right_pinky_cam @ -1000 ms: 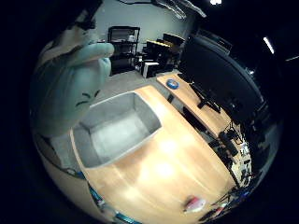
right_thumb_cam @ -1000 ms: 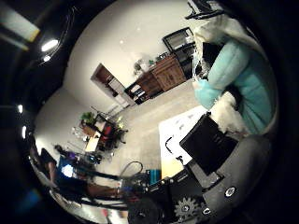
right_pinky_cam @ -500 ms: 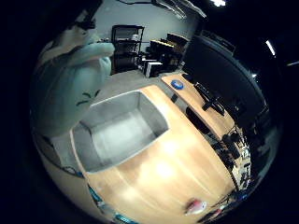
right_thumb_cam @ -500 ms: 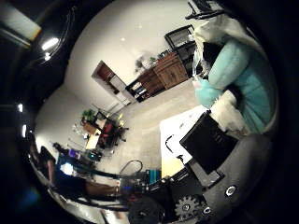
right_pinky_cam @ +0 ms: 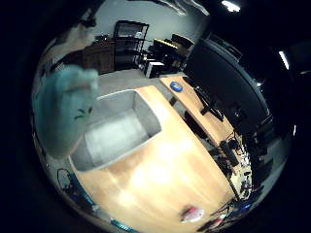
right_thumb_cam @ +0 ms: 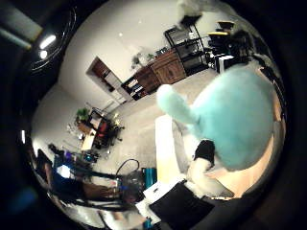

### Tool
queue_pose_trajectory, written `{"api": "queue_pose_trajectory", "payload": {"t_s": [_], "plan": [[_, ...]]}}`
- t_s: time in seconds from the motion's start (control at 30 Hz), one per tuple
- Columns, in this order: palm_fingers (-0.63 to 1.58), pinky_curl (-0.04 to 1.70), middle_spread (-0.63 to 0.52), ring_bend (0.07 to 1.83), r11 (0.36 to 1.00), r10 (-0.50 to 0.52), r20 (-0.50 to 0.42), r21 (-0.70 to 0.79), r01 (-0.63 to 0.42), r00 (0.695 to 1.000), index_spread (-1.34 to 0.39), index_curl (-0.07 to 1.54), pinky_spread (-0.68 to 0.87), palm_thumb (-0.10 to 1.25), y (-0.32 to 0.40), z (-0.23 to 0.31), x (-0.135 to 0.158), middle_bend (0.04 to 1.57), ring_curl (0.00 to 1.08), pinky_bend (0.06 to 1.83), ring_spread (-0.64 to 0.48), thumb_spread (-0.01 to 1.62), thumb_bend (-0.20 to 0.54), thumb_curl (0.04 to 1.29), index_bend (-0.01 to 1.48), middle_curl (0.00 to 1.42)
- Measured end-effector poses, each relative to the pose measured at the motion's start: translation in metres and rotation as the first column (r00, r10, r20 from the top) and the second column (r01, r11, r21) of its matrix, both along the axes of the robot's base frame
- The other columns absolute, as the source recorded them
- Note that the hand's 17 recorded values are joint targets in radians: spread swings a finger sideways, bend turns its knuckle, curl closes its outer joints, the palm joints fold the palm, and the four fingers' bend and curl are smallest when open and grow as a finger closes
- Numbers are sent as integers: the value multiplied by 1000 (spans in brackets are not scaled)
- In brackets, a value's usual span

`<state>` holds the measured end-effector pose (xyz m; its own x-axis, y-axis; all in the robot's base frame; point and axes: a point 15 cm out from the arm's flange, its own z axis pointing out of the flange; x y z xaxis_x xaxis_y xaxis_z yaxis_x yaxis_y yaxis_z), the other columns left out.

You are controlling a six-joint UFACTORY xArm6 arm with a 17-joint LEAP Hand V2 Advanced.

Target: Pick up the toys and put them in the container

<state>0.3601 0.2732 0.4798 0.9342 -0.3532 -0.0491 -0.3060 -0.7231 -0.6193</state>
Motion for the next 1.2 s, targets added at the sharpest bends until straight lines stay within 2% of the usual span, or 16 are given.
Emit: {"api": "queue_pose_trajectory", "payload": {"t_s": [0.23, 0.53, 1.2], "plan": [[126, 474, -392, 837, 1000, -2, 6, -2, 2, 1000, -600, 469, -246, 542, 0, 0, 1, 286, 483, 1299, -348, 943, -39, 566, 197, 574], [208, 420, -382, 799, 1000, -6, 11, 3, 6, 1000, -598, 392, -239, 547, -1, 3, 2, 237, 418, 1223, -364, 940, -33, 500, 174, 476], [312, 337, -393, 786, 1000, -13, 9, 2, 13, 1000, -604, 311, -272, 562, -2, 1, 4, 195, 338, 1156, -409, 941, -31, 444, 173, 381]]}}
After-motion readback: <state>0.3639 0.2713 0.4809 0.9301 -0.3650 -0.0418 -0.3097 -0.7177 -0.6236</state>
